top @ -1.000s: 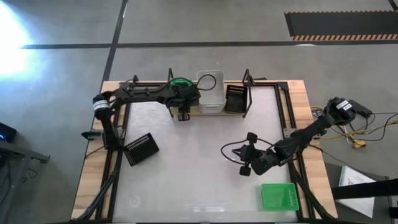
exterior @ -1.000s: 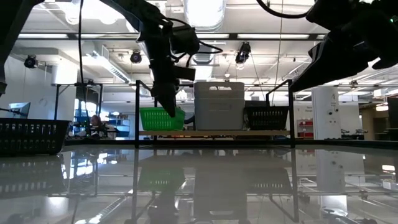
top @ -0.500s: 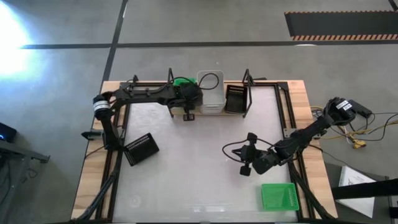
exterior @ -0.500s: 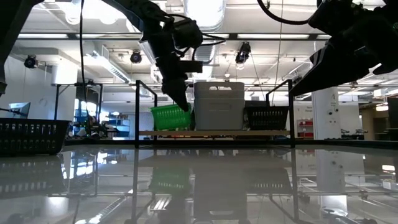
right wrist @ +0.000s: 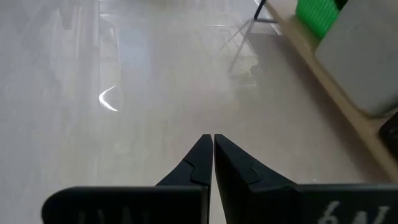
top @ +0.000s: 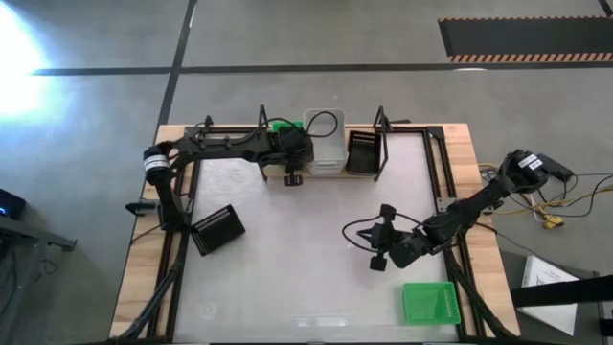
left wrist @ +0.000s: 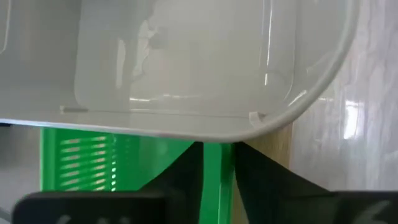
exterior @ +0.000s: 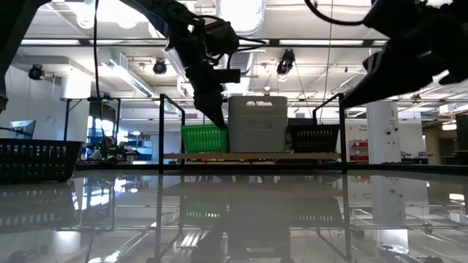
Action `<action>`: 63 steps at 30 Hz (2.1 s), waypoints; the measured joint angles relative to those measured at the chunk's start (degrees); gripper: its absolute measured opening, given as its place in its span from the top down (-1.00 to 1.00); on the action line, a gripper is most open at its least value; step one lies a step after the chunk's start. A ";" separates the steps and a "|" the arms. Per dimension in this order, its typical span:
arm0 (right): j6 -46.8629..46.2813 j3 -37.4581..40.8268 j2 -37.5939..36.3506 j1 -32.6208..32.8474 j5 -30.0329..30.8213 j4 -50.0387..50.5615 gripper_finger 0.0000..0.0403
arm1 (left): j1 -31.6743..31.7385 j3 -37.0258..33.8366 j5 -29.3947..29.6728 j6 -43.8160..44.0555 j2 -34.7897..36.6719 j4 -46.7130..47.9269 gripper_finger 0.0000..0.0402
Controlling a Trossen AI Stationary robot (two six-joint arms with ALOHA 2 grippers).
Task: Stack baskets on shelf by color
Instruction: Adjust the stacked bins on the shelf, then adjust the shelf
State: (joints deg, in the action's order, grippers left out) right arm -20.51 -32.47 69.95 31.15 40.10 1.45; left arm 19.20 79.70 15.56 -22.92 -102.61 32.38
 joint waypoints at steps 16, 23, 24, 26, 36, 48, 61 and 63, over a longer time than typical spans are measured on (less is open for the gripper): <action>-18.81 -7.47 -26.81 -20.12 0.40 48.92 0.96 | -3.61 1.64 0.22 2.78 7.37 2.85 0.40; -15.10 -2.89 -31.99 -41.59 -4.09 44.68 0.96 | -8.81 1.37 1.84 12.20 14.59 2.54 0.40; -13.38 -2.10 -31.98 -45.10 -5.94 42.86 0.96 | -9.86 1.15 1.85 12.49 15.40 2.55 0.40; -10.11 -0.24 -31.78 -52.41 -11.49 37.15 0.96 | -12.06 0.77 1.85 12.55 16.74 2.00 0.40; -6.94 4.87 -19.94 -80.27 -35.98 10.21 0.96 | -21.31 0.39 6.29 12.18 17.64 1.45 0.40; -8.69 2.11 -4.55 -82.11 -46.13 -2.78 0.96 | -22.71 -0.39 8.80 12.13 17.42 1.48 0.40; 21.15 -3.33 -13.45 -84.90 -53.57 13.43 0.96 | -22.75 -0.42 8.80 13.52 17.40 1.44 0.40; 27.54 -2.67 -13.38 -85.10 -53.76 13.98 0.96 | -22.75 -0.42 8.80 13.56 17.41 1.44 0.40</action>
State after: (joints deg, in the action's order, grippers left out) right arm 7.03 -35.14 56.57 -53.95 -13.65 15.43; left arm -3.55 79.29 24.36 -9.36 -85.20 33.82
